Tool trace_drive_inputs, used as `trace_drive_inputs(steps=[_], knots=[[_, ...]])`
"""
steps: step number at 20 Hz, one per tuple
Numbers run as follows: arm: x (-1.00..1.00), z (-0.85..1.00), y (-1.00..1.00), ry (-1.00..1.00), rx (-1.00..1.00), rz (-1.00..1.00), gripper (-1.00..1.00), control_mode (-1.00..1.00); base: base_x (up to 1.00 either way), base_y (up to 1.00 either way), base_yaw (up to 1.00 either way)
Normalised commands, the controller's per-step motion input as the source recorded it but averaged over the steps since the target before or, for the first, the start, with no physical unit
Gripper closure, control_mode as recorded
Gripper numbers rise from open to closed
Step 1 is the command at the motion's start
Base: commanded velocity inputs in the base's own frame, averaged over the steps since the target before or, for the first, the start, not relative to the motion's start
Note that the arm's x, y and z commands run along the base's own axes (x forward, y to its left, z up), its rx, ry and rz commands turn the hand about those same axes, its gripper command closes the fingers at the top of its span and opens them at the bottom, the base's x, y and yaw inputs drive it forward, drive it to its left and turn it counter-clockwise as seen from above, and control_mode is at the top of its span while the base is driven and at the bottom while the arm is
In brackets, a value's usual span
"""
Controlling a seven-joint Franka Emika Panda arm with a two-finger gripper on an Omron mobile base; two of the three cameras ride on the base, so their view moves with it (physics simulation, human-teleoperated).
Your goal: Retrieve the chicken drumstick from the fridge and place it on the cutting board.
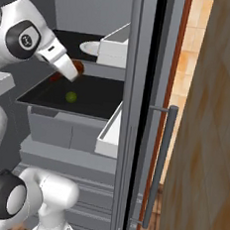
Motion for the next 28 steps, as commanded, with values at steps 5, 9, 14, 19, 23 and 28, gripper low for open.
trace_drive_inputs(steps=[5, 9, 14, 19, 23, 28], knots=[[0.0, -0.52, 0.08, 0.17, 0.16, 0.16, 1.0, -1.0, 0.0, 0.0, 0.0], [-0.07, -0.47, 0.31, 0.01, 0.11, 0.29, 1.0, -1.0, 0.0, 0.0, 0.0], [-0.53, -0.21, 0.2, 0.0, 0.02, 0.28, 1.0, -1.0, 0.0, 0.0, 0.0], [-0.52, 0.0, 0.06, 0.2, 0.02, 0.09, 1.0, -1.0, 0.0, 0.0, 0.0], [-0.12, -0.01, -0.07, 0.28, 0.03, 0.01, 1.0, -1.0, 0.0, 0.0, 0.0], [-0.05, -0.12, -0.18, 0.12, 0.0, 0.0, 1.0, -1.0, 0.0, 0.0, 0.0]])
